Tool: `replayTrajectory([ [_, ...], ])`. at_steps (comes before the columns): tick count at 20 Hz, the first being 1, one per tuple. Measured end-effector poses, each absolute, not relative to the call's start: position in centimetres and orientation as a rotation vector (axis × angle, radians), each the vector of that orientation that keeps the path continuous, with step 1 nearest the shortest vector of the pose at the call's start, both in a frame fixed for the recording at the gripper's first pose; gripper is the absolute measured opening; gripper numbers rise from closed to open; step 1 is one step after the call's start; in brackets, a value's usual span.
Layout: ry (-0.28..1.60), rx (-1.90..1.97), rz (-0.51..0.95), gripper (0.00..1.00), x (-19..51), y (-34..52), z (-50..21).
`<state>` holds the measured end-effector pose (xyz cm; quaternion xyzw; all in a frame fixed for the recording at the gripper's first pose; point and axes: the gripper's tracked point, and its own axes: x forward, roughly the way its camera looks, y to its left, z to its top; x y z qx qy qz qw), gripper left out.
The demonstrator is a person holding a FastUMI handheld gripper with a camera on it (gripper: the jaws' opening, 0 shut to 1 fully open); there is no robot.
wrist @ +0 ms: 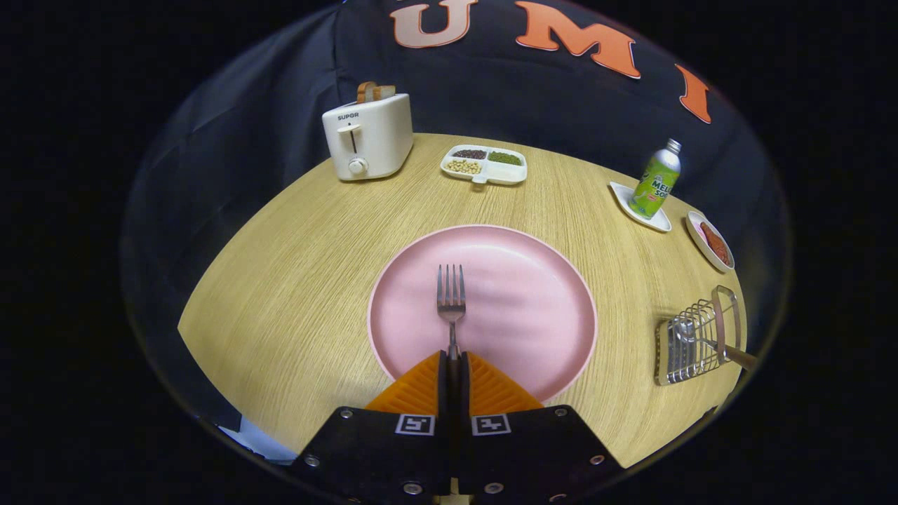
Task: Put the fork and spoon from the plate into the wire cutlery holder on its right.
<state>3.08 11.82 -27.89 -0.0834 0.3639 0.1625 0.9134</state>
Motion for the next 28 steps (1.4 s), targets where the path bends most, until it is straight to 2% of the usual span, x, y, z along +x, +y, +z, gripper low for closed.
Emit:
replayTrajectory([
  [6,0.731,-0.202,0.304,0.05,2.9,7.3,-24.2],
  [18,0.874,-0.183,0.176,0.05,2.0,-5.2,-18.3],
  [28,1.091,-0.239,0.101,0.05,1.6,-13.4,-19.2],
])
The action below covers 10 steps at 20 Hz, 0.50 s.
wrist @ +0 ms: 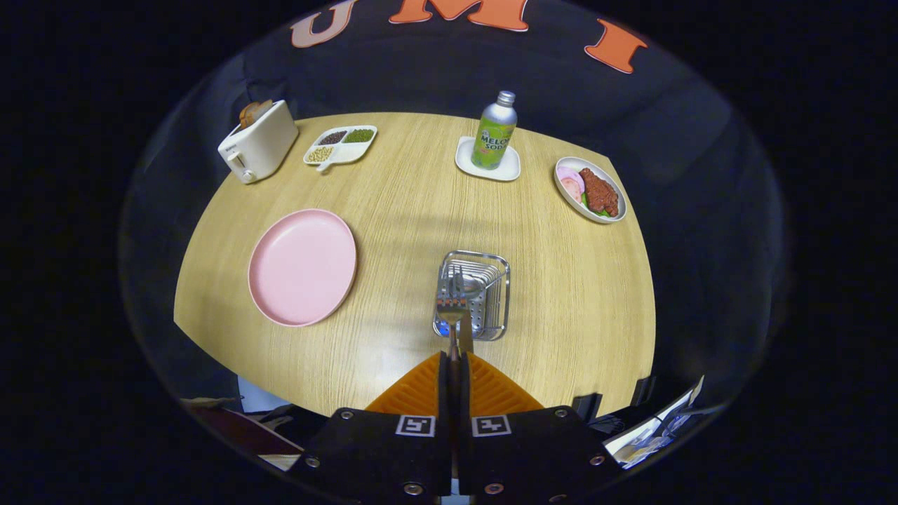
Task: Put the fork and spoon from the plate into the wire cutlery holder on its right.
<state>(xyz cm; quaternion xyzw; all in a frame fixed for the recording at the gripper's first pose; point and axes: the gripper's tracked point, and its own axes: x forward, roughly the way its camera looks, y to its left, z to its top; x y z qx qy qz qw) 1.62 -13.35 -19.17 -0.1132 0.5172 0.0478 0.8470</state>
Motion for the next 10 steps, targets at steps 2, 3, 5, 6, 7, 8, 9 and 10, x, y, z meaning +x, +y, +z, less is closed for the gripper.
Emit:
replayTrajectory([
  [2,1.133,-0.248,0.101,0.05,2.0,-14.0,-19.6],
  [3,1.152,-0.252,0.102,0.05,2.2,-14.2,-19.7],
  [5,1.173,-0.255,0.107,0.05,2.9,-14.3,-19.7],
  [6,1.193,-0.257,0.109,0.05,3.0,-14.3,-19.7],
  [7,1.205,-0.261,0.121,0.05,3.1,-14.0,-19.7],
  [8,1.224,-0.274,0.131,0.05,3.1,-13.9,-19.7],
  [9,1.241,-0.289,0.134,0.05,3.3,-14.0,-19.9],
  [10,1.252,-0.300,0.140,0.05,3.5,-14.0,-19.9],
])
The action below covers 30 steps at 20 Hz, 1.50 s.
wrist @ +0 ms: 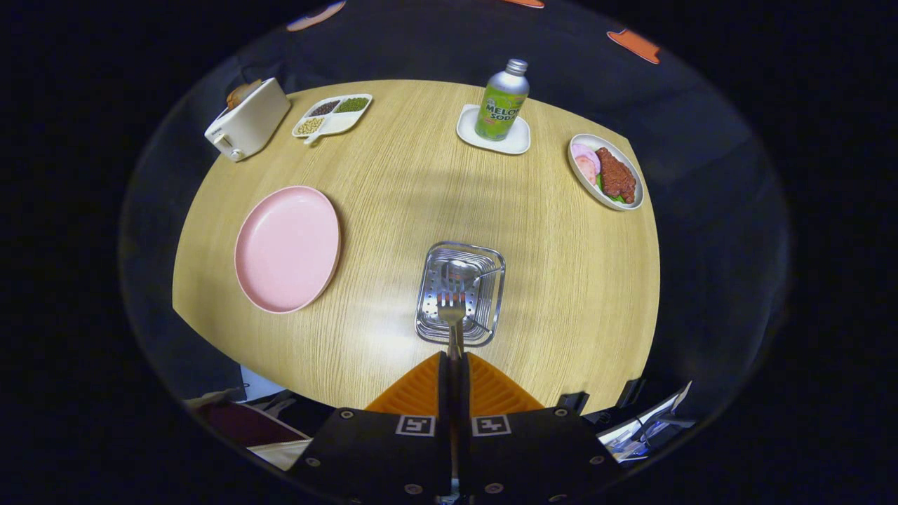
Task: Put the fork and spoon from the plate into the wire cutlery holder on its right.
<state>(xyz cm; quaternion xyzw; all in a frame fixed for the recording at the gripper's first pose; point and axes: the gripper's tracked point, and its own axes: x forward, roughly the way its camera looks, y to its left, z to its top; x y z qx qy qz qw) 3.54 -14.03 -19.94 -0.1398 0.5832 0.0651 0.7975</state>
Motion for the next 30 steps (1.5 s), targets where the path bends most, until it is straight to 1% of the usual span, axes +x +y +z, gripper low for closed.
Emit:
replayTrajectory([
  [5,1.287,-0.286,0.135,0.05,4.5,-14.0,-20.3],
  [10,1.247,-0.267,0.139,0.14,5.7,-13.7,-19.5],
  [11,1.223,-0.260,0.136,0.23,5.9,-13.6,-19.2],
  [14,1.123,-0.221,0.122,0.42,6.8,-13.1,-17.4],
  [15,1.079,-0.199,0.116,0.54,7.0,-12.8,-16.5],
  [16,1.027,-0.173,0.107,0.58,7.3,-12.4,-15.2],
  [17,0.962,-0.153,0.084,0.71,7.7,-12.2,-13.9],
  [18,0.887,-0.133,0.072,0.80,8.0,-11.8,-12.2],
  [19,0.815,-0.108,0.068,0.92,8.2,-11.2,-10.3],
  [20,0.737,-0.074,0.063,0.98,8.2,-10.5,-8.3],
  [22,0.594,-0.037,0.057,0.99,7.8,-9.5,-4.5],
  [25,0.411,-0.025,-0.005,0.98,6.0,-9.1,-0.6],
  [26,0.373,-0.006,-0.023,0.99,5.2,-8.7,0.0],
  [29,0.298,-0.004,0.024,0.98,2.9,-6.6,1.1],
  [30,0.271,-0.025,0.010,0.98,2.3,-6.6,1.4],
])
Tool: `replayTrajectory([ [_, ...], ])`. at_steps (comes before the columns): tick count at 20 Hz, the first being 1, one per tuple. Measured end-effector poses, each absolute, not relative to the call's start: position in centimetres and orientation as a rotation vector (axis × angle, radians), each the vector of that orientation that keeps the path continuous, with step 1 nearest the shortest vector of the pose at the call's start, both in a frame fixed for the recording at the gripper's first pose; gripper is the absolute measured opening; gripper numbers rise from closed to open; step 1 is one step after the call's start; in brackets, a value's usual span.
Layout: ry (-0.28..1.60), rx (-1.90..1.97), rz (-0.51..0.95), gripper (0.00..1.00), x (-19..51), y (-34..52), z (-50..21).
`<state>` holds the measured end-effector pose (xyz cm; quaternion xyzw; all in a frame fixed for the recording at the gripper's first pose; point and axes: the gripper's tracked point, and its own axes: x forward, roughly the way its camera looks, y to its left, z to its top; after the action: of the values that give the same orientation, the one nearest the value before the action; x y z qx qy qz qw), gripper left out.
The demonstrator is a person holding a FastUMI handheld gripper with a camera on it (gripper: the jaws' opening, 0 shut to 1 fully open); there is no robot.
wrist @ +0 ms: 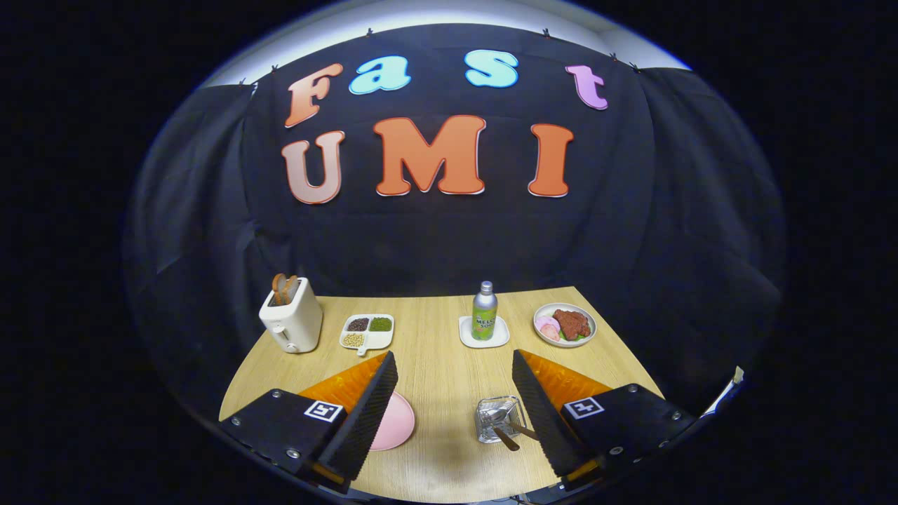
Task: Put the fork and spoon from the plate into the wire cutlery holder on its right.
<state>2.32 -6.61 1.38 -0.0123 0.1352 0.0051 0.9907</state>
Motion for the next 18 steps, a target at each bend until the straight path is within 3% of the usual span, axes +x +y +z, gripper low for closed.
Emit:
replayTrajectory([
  [18,0.187,0.085,-0.032,0.98,-2.4,-5.6,1.8],
])
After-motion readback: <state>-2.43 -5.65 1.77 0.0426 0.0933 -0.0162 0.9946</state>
